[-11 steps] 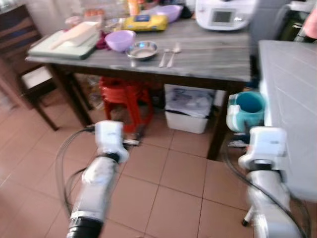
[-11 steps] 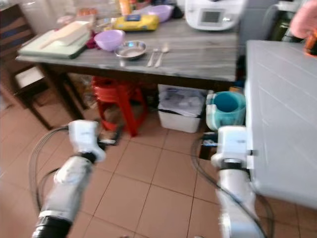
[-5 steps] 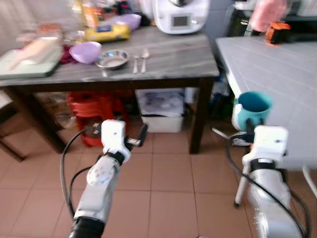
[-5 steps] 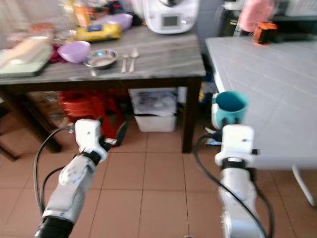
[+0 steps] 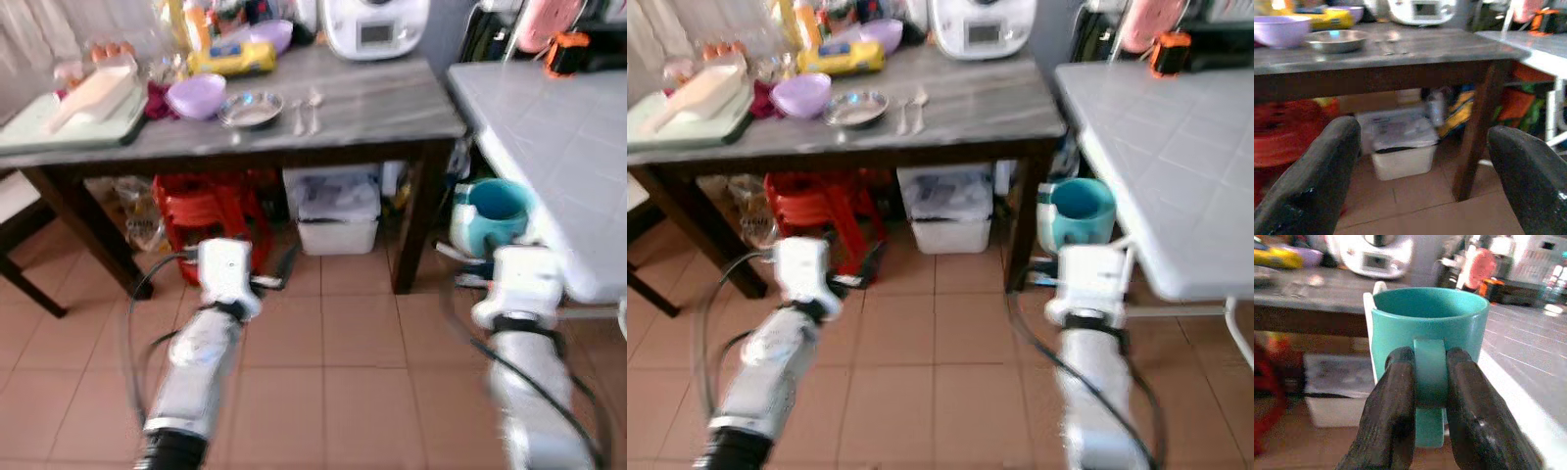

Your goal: Setting the table

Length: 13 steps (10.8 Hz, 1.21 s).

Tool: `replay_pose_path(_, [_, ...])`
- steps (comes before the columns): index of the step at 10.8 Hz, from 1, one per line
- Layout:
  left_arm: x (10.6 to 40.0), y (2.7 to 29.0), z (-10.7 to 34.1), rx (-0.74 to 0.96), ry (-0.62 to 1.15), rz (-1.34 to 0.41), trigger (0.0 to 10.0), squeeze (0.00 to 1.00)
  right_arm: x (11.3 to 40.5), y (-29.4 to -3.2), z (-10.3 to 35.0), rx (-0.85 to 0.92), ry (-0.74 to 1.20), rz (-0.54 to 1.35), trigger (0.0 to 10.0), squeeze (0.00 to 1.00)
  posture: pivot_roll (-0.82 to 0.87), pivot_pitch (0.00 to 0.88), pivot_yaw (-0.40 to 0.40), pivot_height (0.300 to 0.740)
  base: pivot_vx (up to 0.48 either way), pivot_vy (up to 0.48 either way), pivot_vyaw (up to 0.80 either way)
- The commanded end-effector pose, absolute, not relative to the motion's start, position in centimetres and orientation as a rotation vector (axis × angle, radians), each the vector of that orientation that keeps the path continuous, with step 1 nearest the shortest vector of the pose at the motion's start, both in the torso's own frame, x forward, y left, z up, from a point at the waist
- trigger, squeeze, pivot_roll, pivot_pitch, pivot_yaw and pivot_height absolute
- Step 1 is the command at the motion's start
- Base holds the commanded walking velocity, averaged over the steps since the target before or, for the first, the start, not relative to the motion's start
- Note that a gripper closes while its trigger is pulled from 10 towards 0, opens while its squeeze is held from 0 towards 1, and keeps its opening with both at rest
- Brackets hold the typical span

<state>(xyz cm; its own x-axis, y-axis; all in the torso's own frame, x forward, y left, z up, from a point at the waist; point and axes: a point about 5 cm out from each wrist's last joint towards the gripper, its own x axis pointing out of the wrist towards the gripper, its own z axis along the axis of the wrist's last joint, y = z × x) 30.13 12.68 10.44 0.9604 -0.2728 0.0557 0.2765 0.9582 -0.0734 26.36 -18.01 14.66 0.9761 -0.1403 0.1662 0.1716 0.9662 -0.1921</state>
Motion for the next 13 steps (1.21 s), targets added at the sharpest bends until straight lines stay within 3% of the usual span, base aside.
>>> replay_pose_path(1, [30.19,12.44,10.67,-0.078,-0.056,-0.285,10.0,0.00,26.47,-18.38,15.30,-0.220,-0.182,-0.166,10.0,0.00,-0.11,0.073,0.108,0.740,0.000,0.386,0.00])
replay_pose_path(4, [30.25,12.37,10.65,-0.074,-0.055,-0.285,10.0,0.00,26.64,-18.37,15.31,-0.221,-0.186,-0.160,10.0,0.00,-0.11,0.068,0.108,0.740,0.000,0.400,0.00])
replay_pose_path(13, [30.22,12.00,11.27,-0.053,-0.106,-0.299,10.0,0.00,26.74,-17.87,15.42,-0.253,-0.203,-0.134,10.0,0.00,-0.11,0.070,0.111,0.740,0.000,0.000,0.00])
